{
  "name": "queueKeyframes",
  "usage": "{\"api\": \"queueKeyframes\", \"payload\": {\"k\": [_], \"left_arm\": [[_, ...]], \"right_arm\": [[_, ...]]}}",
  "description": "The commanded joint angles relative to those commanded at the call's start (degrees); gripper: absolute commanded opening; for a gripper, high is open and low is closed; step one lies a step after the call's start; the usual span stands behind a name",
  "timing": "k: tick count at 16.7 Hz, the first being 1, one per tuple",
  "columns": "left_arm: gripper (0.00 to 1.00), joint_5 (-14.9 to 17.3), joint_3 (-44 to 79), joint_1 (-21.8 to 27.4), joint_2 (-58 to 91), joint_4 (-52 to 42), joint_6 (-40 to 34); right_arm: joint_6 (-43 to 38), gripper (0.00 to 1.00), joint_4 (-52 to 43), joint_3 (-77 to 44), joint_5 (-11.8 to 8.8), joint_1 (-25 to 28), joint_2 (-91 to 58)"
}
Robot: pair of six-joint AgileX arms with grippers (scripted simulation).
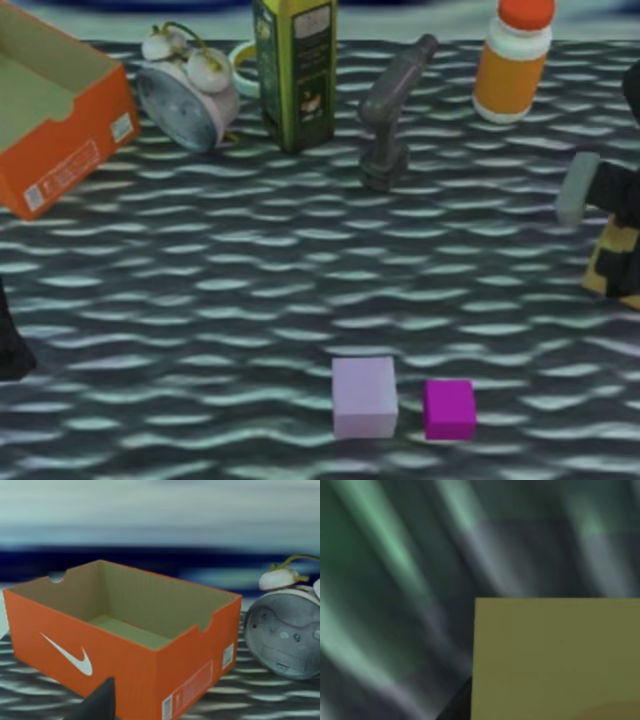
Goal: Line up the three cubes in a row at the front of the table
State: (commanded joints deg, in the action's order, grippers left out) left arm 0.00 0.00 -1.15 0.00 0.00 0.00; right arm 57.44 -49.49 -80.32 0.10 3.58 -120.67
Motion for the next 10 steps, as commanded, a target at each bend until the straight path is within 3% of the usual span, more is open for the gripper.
{"api": "queueKeyframes", "payload": {"k": [6, 10], "left_arm": [[1.0, 0.0, 0.0, 0.0, 0.0, 0.0, 0.0], [1.0, 0.0, 0.0, 0.0, 0.0, 0.0, 0.0]], "right_arm": [[0.1, 0.0, -11.6, -6.83, -0.05, 0.34, 4.17], [0.06, 0.0, -13.12, -7.92, -0.05, 0.43, 5.12]]}}
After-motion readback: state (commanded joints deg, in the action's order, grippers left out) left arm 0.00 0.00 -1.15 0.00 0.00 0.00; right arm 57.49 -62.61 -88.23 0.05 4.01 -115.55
